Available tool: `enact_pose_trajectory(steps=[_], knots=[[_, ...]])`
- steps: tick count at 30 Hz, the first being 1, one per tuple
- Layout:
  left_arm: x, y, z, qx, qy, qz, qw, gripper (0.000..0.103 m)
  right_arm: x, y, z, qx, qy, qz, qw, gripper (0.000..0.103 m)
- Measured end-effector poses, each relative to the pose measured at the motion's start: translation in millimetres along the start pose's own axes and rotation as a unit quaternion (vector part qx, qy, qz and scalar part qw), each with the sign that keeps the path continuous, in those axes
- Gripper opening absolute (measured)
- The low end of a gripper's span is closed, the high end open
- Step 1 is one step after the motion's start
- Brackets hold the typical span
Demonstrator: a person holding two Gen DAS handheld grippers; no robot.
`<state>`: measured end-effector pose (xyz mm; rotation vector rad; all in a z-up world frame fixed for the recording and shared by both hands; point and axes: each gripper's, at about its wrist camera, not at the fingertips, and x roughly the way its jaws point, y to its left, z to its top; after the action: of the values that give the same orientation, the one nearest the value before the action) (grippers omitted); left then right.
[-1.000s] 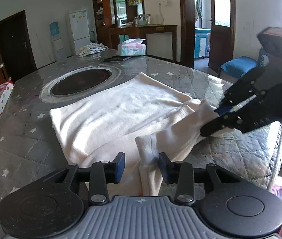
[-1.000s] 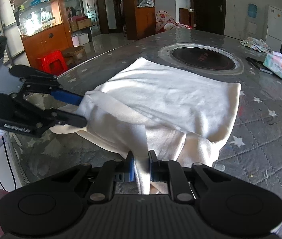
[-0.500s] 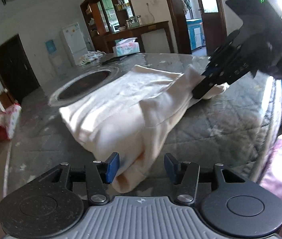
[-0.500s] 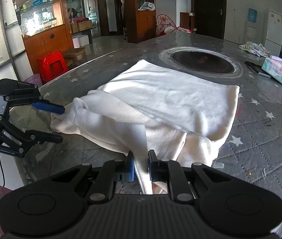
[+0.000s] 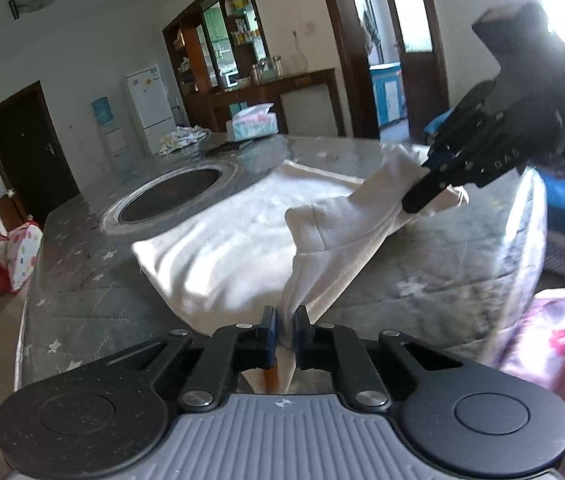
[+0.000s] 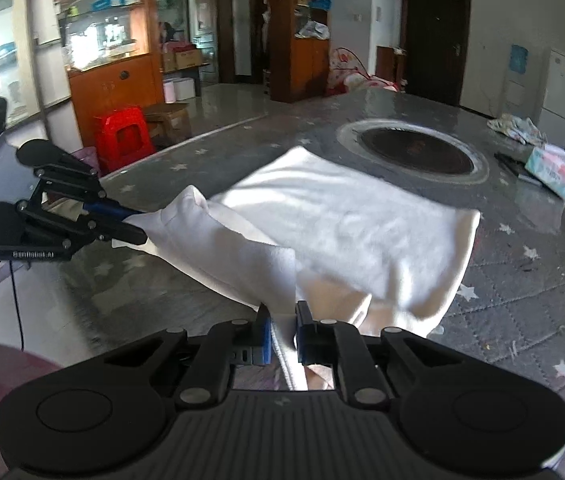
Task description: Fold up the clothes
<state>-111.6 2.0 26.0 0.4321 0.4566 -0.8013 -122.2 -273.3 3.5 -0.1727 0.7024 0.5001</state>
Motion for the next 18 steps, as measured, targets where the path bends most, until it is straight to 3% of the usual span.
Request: enact_pose_trajectory(steps=[3, 9, 12, 18], knots=[[-28.1, -7.8, 4.4, -0.016, -0.008, -0.017, 0.9997, 0.009, -27.8, 11.7, -0.8, -0.009, -0.003, 0.010, 1.000, 0.010], [-69.9, -16.7, 26.2, -0.030, -0.043, -0.015, 0.9985, 0.009, -78.5, 35.8, 10.8, -0.039, -0.028, 0.009, 0.999, 0.008], [-65.1, -6.6, 38.4, -0.039, -0.056, -0.017, 0.9976, 0.009, -78.7, 29.3, 21.8, -0.041, -0.034, 0.000, 0.999, 0.008], [-19.9, 23.7, 54.9, -0.051, -0.031, -0.014, 0.9982, 0.009, -45.7, -4.0, 47.2, -0.031, -0.030, -0.007, 0.999, 0.008]])
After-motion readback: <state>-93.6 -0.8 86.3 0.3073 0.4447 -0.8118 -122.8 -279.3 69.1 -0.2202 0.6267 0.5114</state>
